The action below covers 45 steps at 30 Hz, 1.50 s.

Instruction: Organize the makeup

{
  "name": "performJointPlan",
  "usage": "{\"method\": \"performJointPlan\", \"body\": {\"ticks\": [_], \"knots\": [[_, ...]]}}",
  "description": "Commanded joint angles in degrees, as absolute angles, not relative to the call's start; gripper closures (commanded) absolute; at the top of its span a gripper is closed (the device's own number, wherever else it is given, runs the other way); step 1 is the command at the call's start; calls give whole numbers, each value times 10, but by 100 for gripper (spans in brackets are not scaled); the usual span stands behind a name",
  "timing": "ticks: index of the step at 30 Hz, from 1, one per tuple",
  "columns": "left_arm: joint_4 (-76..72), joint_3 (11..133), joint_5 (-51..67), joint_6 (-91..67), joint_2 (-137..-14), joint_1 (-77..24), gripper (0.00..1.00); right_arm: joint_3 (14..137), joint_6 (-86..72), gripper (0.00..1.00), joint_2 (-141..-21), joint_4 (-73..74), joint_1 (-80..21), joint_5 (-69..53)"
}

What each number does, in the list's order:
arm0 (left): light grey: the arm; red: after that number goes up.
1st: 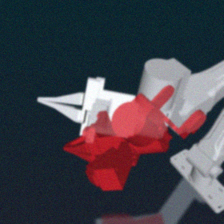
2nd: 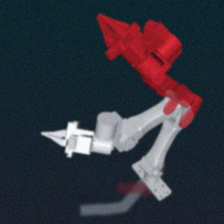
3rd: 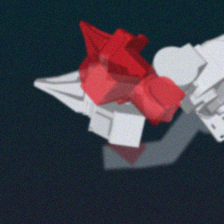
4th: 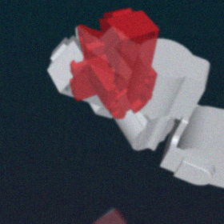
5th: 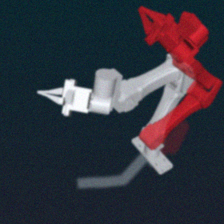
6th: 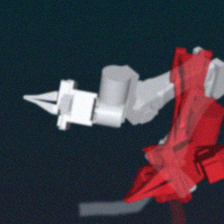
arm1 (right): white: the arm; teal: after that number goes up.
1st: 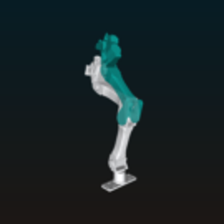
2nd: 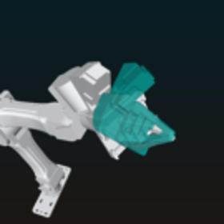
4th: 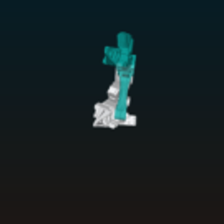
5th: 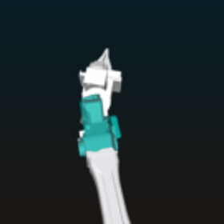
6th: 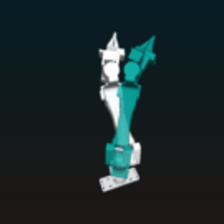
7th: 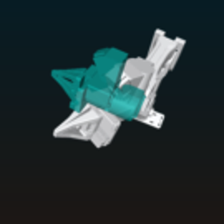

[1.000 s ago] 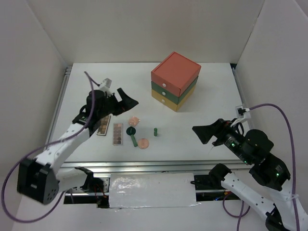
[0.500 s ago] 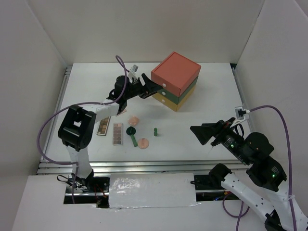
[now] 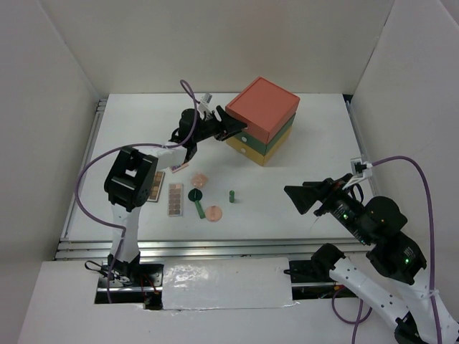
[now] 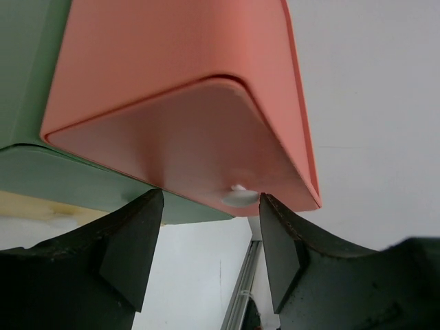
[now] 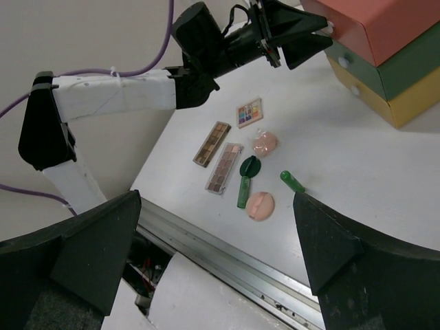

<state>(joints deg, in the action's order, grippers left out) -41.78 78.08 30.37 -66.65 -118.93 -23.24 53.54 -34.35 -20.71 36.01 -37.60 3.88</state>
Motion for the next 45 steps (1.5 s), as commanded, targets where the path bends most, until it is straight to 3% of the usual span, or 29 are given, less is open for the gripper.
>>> {"method": "performJointPlan", "body": {"ticks": [1,12,24,45], "knots": [[-462,811,314,-683,-1206,-236,30,544,-324,0,-199,345,-374,51],[-447,836,297,-680,-1217,-243,48,547,-322,0,-189,356,-374,54],[-434,846,295,-676,-1208,-243,82,550,-323,0,-191,359,-374,54],[-427,680,255,-631,-1053,-221,92,551,-325,0,-201,353,-374,40]]}}
